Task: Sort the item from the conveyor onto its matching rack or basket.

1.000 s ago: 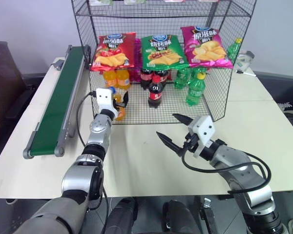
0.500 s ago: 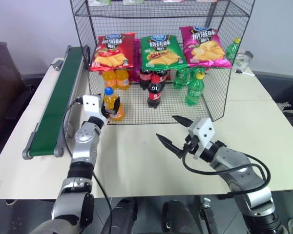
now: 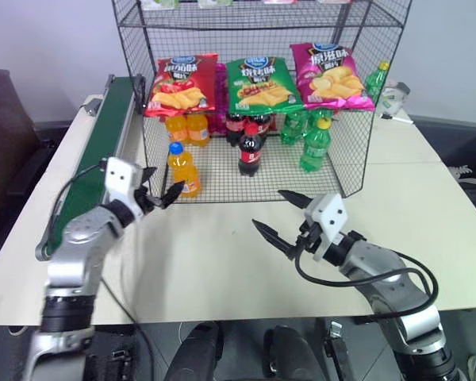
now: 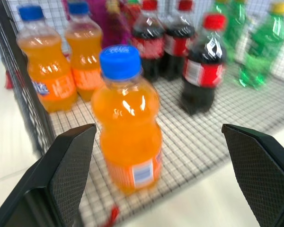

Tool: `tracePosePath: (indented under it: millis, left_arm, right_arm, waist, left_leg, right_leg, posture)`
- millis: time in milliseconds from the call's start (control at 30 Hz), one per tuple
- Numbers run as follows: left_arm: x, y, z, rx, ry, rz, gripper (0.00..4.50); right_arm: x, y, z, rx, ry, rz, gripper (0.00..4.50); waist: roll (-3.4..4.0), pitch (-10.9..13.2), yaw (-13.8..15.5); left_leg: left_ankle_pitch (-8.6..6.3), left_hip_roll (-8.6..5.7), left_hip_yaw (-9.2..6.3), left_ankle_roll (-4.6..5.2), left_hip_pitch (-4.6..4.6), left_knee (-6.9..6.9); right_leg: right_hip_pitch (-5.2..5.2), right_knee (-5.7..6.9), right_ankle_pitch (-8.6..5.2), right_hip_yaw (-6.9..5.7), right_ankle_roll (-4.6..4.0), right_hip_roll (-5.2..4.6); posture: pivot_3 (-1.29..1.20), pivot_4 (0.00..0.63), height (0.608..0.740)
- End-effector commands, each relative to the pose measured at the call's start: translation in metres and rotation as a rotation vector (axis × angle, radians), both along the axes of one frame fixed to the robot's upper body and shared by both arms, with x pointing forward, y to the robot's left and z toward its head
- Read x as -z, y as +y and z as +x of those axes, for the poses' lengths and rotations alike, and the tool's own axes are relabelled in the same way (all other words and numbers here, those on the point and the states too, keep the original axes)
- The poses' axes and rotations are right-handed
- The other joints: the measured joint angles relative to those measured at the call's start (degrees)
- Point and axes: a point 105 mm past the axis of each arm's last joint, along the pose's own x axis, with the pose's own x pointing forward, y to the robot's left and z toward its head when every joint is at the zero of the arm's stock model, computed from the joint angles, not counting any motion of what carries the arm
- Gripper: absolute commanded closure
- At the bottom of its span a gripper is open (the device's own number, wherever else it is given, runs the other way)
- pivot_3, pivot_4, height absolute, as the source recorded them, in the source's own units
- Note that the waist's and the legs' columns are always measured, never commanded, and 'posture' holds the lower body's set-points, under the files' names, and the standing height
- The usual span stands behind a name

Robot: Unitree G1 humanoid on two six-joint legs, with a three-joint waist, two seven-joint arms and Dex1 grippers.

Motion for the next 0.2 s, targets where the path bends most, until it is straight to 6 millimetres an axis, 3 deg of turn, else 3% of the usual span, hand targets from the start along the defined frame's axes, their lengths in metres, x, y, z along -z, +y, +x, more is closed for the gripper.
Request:
tracePosePath:
  millis: [33, 200]
  left_arm:
    - [-0.015, 0.013, -0.017, 0.026, -0.005, 0.031, 0.05]
    - [-0.013, 0.026, -0.028, 0.003, 0.006, 0.064, 0.05]
  right_arm:
    - [-0.013, 0.006, -0.005, -0.025, -0.051, 0.014, 0.0]
    - [-0.012, 0.006, -0.002, -0.031, -0.044, 0.014, 0.0]
  waist:
    - [0.01, 0.01, 0.03]
    - [0.03, 0.01, 0.37]
  left_leg:
    - [0.0, 0.0, 0.0, 0.0, 0.0, 0.0]
    - [-0.01, 0.0, 0.0, 0.0, 0.01, -0.01]
  right_leg:
    - [-0.02, -0.01, 0.0, 0.0, 0.0, -0.01]
    - [-0.1, -0.06, -0.1, 0.07, -0.18, -0.03]
  posture:
    - [0.0, 0.15, 0.74]
    - [0.0, 0.15, 0.74]
